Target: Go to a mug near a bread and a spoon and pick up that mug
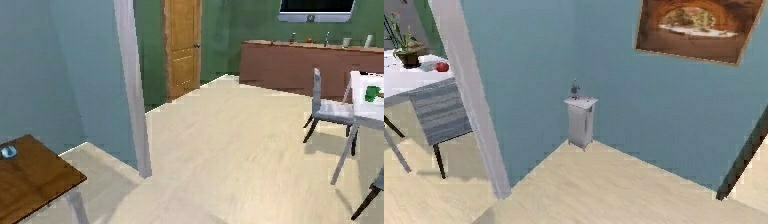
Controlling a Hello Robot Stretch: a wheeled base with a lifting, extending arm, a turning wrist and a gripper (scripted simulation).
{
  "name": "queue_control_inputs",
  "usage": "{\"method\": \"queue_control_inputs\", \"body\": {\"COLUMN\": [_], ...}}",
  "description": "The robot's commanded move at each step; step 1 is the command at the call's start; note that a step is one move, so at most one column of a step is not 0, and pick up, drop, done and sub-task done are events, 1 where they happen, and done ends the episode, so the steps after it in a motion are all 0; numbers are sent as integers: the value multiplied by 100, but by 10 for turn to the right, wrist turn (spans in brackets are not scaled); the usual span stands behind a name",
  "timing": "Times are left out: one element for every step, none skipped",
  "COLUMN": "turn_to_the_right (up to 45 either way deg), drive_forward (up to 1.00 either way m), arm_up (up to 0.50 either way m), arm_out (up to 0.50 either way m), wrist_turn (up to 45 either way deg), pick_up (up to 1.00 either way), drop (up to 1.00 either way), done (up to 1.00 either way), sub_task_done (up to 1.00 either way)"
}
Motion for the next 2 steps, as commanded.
{"method": "queue_control_inputs", "body": {"turn_to_the_right": [210, 0], "drive_forward": [0, 100], "arm_up": [0, 0], "arm_out": [0, 0], "wrist_turn": [0, 0], "pick_up": [0, 0], "drop": [0, 0], "done": [0, 0], "sub_task_done": [0, 0]}}
